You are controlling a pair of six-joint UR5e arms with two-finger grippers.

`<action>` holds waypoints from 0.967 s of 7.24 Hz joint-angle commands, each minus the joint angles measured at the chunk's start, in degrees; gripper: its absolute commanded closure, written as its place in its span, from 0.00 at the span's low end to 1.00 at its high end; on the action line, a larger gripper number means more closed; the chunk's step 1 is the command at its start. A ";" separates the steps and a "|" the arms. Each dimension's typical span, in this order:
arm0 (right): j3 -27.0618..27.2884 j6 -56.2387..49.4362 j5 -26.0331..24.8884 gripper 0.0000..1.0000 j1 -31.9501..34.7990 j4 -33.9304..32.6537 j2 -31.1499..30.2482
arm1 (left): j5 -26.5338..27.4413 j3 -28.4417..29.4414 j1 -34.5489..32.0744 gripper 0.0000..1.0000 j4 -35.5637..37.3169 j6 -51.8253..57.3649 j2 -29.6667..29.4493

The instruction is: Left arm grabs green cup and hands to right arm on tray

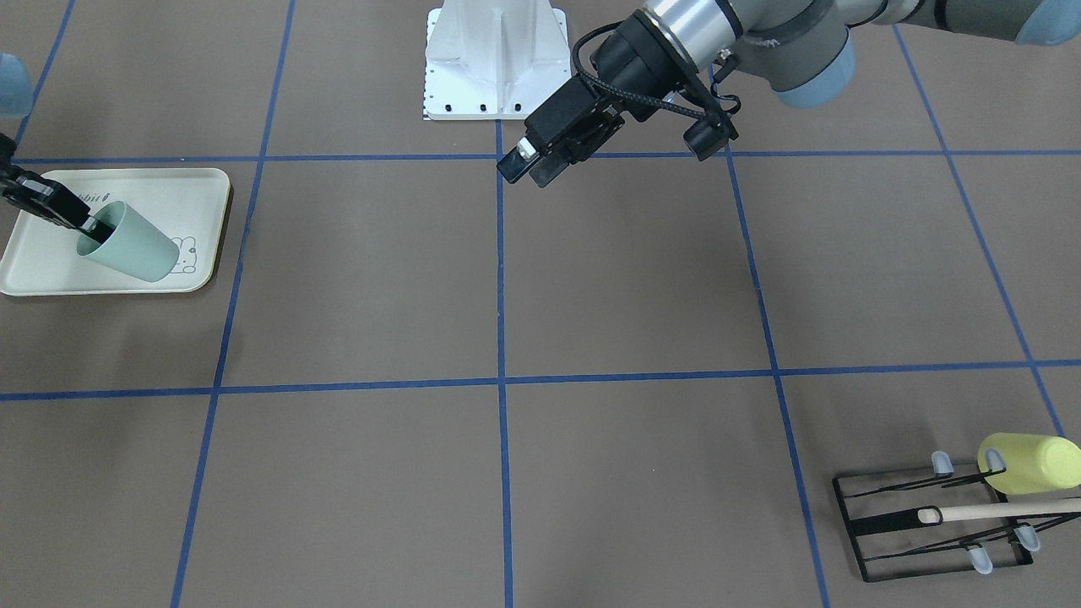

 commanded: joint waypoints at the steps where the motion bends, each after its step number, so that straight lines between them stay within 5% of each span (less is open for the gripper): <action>1: 0.19 -15.95 -3.72 1.00 0.05 -4.96 -6.01 | 0.09 0.04 -0.04 0.00 0.97 0.10 0.01; 4: 1.16 -32.70 -5.14 1.00 -0.74 -11.38 -9.37 | 0.09 0.04 -0.13 0.00 1.32 0.10 0.10; 7: 3.10 -36.27 -4.79 1.00 -4.34 -17.55 -10.34 | 0.09 0.04 -0.04 0.00 1.32 0.01 0.19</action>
